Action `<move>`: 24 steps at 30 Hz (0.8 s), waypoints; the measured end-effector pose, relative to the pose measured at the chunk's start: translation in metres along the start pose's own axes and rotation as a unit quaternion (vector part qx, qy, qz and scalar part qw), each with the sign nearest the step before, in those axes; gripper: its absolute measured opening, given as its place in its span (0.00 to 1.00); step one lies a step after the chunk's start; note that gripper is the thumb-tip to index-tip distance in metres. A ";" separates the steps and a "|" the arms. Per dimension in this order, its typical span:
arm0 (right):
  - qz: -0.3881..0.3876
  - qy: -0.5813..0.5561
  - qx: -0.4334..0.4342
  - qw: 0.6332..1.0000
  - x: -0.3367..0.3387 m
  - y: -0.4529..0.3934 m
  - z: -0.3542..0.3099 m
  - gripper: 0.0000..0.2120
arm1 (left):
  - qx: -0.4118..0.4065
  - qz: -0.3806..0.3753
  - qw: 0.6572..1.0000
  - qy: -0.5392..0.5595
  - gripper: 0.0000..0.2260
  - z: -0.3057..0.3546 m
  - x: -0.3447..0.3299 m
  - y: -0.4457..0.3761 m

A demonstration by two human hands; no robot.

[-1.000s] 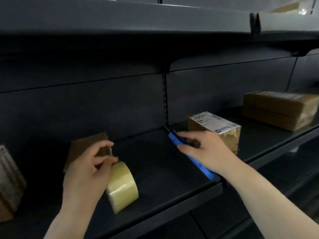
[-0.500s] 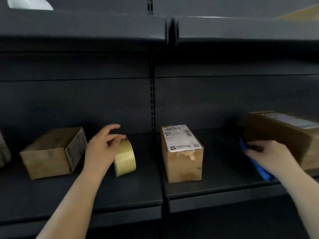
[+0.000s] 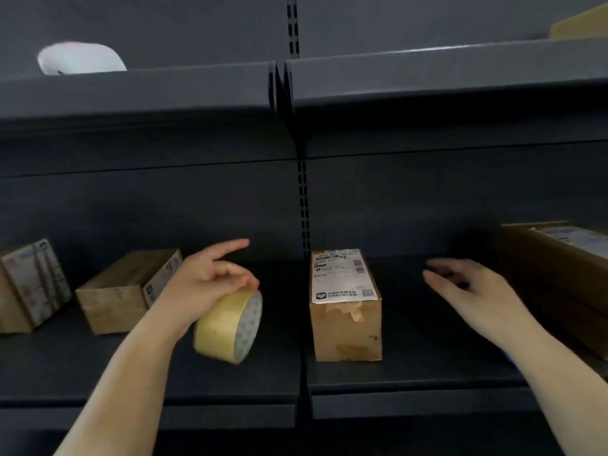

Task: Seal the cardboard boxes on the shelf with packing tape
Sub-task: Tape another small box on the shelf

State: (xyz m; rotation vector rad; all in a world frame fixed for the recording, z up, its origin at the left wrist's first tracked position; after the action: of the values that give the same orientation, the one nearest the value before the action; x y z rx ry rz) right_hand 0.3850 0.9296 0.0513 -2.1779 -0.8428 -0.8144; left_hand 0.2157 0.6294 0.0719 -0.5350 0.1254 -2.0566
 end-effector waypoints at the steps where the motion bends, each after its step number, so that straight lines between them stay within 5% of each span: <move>1: -0.045 -0.078 -0.022 0.996 -0.009 0.005 -0.011 0.21 | 0.039 -0.072 0.997 -0.001 0.26 0.000 -0.011 0.001; 5: -0.214 -0.191 -0.095 0.953 -0.060 0.025 -0.039 0.44 | 0.167 -0.253 0.953 0.016 0.36 -0.010 -0.057 0.013; 8: -0.283 -0.254 -0.079 0.922 -0.089 0.037 -0.055 0.22 | 0.195 -0.301 0.934 0.016 0.31 -0.017 -0.087 0.017; 10: -0.271 -0.317 -0.076 0.906 -0.098 0.038 -0.060 0.17 | 0.180 -0.296 0.937 0.043 0.29 -0.013 -0.097 0.016; 15: -0.181 -0.479 -0.008 0.859 -0.092 0.033 -0.065 0.28 | 0.072 -0.216 0.969 0.093 0.41 0.015 -0.091 0.019; 20: -0.122 -0.539 0.038 0.833 -0.079 0.024 -0.076 0.51 | -0.023 -0.213 0.977 -0.002 0.40 0.036 -0.105 0.030; 24: -0.053 -0.532 0.112 0.838 -0.060 0.024 -0.077 0.41 | -0.009 -0.204 0.978 0.035 0.39 0.032 -0.100 0.030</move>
State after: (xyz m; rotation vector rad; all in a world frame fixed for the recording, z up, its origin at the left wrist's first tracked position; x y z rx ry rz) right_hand 0.3434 0.8381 0.0442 -2.2854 -1.4769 0.5658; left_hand 0.2958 0.7021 0.0593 -0.5311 0.0798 -2.4788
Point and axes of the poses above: each hand's wrist, its own y-axis away from the middle knuckle, its own x-axis out of the back of the hand, z = x × y, the point moved 8 cm from there along -y, towards the middle knuckle, and after that the axes turned 6 degrees about y, right-handed, at the moved point
